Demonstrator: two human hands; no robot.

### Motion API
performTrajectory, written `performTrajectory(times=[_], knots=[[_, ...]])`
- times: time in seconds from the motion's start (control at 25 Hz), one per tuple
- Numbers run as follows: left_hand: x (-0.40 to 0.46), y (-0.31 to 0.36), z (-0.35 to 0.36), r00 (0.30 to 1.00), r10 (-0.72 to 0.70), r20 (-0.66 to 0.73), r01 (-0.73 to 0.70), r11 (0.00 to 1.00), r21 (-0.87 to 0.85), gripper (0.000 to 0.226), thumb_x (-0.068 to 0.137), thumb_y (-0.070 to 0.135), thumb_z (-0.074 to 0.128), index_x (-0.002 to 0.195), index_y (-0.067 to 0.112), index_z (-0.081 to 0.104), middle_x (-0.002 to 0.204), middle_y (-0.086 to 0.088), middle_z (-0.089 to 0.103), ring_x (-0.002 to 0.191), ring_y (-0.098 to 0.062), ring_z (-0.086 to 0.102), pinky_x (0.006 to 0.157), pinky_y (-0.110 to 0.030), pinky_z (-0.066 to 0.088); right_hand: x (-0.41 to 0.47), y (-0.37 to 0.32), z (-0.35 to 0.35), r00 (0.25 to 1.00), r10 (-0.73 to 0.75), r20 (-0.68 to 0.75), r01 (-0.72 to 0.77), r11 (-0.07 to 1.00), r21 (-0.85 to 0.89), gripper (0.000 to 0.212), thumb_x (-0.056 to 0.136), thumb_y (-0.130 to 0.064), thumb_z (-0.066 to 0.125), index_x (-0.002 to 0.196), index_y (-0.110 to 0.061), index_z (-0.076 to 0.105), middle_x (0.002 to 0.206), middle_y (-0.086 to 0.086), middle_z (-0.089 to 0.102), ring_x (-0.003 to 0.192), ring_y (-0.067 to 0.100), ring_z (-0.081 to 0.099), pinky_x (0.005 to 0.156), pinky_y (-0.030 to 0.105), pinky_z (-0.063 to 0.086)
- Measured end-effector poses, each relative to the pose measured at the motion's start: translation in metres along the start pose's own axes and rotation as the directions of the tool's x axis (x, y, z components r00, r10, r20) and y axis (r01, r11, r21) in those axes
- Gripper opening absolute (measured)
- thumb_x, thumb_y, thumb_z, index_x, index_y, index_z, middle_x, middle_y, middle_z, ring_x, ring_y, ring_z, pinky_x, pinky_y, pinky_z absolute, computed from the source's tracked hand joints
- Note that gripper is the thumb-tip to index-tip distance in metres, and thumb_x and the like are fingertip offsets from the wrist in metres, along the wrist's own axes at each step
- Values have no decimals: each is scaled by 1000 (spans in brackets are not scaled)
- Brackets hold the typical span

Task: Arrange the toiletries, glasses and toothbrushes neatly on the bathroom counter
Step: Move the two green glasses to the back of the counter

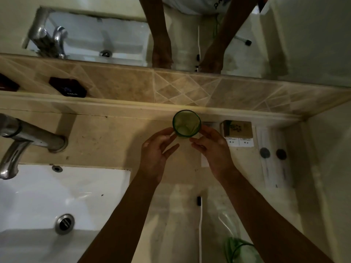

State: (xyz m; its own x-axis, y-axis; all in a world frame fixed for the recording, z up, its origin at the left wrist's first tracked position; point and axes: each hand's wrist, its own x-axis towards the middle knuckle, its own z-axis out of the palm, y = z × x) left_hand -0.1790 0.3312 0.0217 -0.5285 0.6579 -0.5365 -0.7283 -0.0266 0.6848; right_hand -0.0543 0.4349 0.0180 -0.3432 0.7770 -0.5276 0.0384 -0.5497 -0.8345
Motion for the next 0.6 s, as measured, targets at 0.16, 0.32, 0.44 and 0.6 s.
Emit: performTrajectory(times=[0.16,0.32,0.44,0.6], knots=[[2,-1,0,1000,5,-19,-5,1000,6,32,94,-4,42,109,3,69,120,-14,71,118,-34,64,97,-52,52,1,-1,-2,1000,24,17,-24,1000,16,48,85,11,57,131,-5,59,136,15,61,119,41,61,99,44,53],[-3,-6,-4,998,9,-67,-5,998,57,31,94,-3,44,116,1,66,126,-19,67,115,-34,65,96,-51,53,-11,-2,-6,999,36,11,-36,999,6,50,86,8,59,134,-9,56,139,9,57,116,37,64,99,45,53],[-16,-15,-10,995,-63,-83,74,988,136,29,95,0,45,116,-2,66,116,-20,71,109,-35,69,93,-50,56,-32,-2,-22,998,51,-31,-52,998,-32,42,89,7,57,130,-2,56,134,22,56,111,42,66,97,47,54],[-58,-38,-13,979,-190,-71,202,945,256,25,96,2,47,113,-3,65,106,-23,74,97,-37,73,85,-46,59,-85,0,-70,995,1,-102,-25,971,-236,24,92,3,56,112,-5,67,119,20,67,106,40,67,99,52,52]])
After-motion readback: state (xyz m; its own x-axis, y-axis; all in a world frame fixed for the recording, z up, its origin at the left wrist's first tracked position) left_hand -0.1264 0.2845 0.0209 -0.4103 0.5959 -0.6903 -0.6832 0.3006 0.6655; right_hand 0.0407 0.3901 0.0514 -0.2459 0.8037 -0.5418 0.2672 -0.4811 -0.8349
